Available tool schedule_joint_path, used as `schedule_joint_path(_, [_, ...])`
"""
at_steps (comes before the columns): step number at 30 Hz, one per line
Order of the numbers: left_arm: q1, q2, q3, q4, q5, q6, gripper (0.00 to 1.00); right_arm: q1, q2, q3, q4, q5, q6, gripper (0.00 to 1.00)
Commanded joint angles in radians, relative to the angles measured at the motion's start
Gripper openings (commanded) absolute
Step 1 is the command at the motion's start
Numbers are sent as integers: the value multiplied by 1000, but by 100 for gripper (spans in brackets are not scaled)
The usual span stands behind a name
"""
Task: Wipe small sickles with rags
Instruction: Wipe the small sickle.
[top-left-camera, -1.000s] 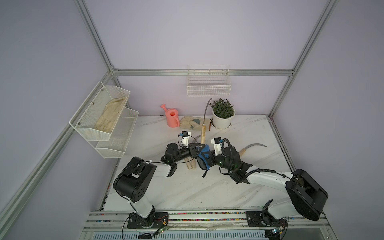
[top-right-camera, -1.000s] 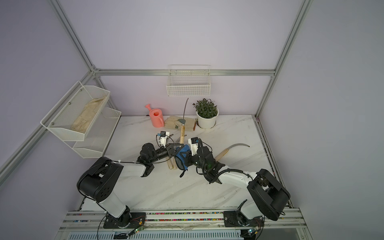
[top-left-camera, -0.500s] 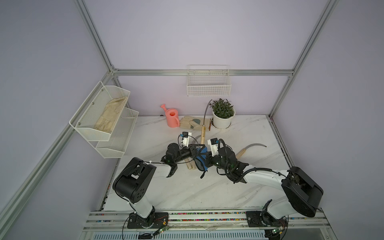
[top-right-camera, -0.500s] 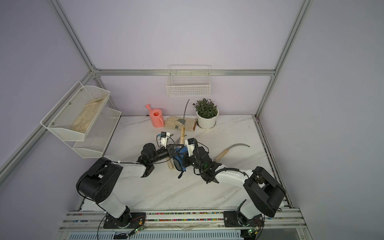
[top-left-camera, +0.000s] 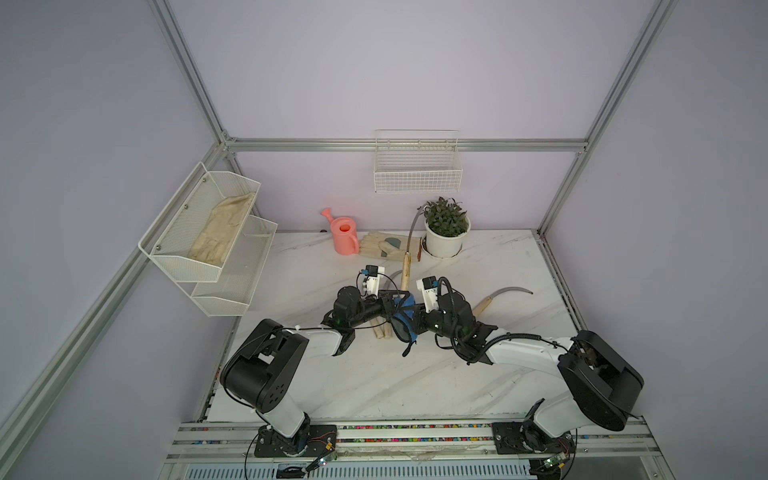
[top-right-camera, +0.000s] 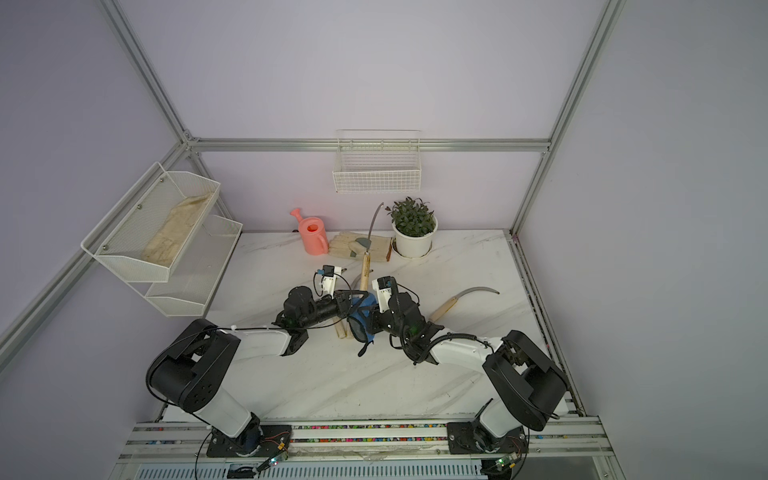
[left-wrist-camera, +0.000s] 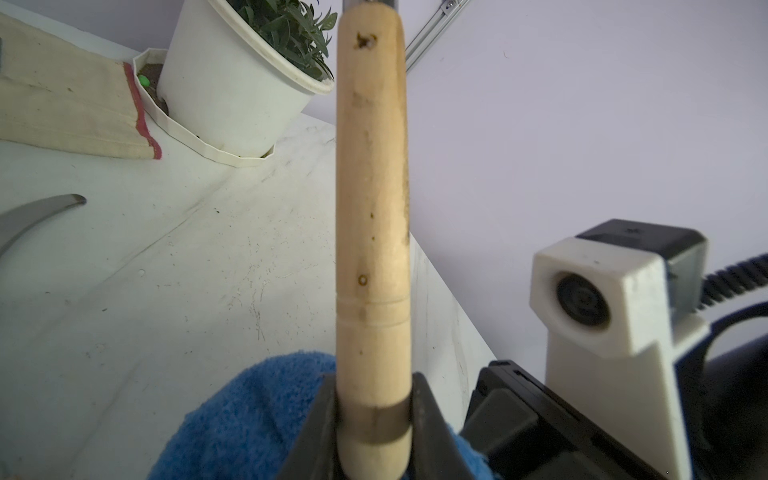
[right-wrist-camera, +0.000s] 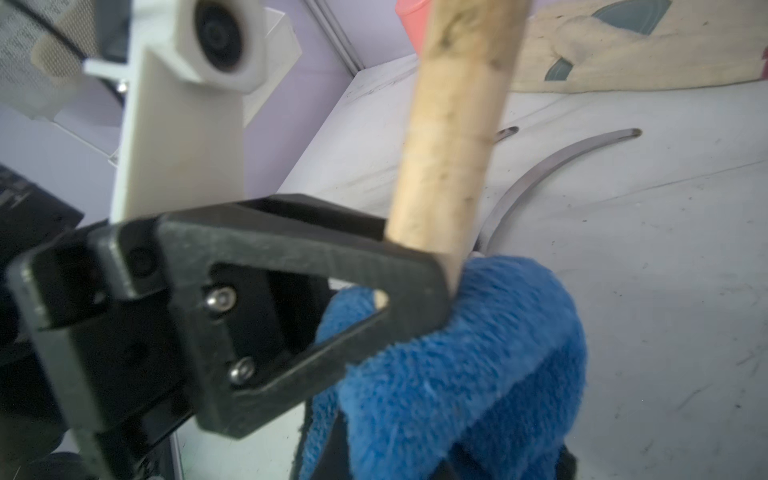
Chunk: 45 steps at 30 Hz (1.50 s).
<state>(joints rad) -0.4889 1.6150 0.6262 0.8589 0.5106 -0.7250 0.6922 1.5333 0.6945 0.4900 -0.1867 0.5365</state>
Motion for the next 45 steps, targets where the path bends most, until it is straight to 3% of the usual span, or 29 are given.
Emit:
schedule_joint_path(1, [-32, -57, 27, -88, -4, 85, 0, -130, 55, -27, 168, -73, 82, 0])
schedule_joint_path(12, [-108, -103, 89, -338, -206, 227, 0, -138, 189, -11, 387, -239, 172, 0])
schedule_joint_path(28, [-120, -122, 89, -360, -217, 245, 0, -239, -8, 74, 267, -200, 163, 0])
schedule_joint_path(37, [-122, -116, 92, -361, -204, 245, 0, -233, 19, 62, 238, -221, 132, 0])
schedule_joint_path(45, [-122, -119, 95, -360, -216, 249, 0, -139, 108, -36, 330, -221, 135, 0])
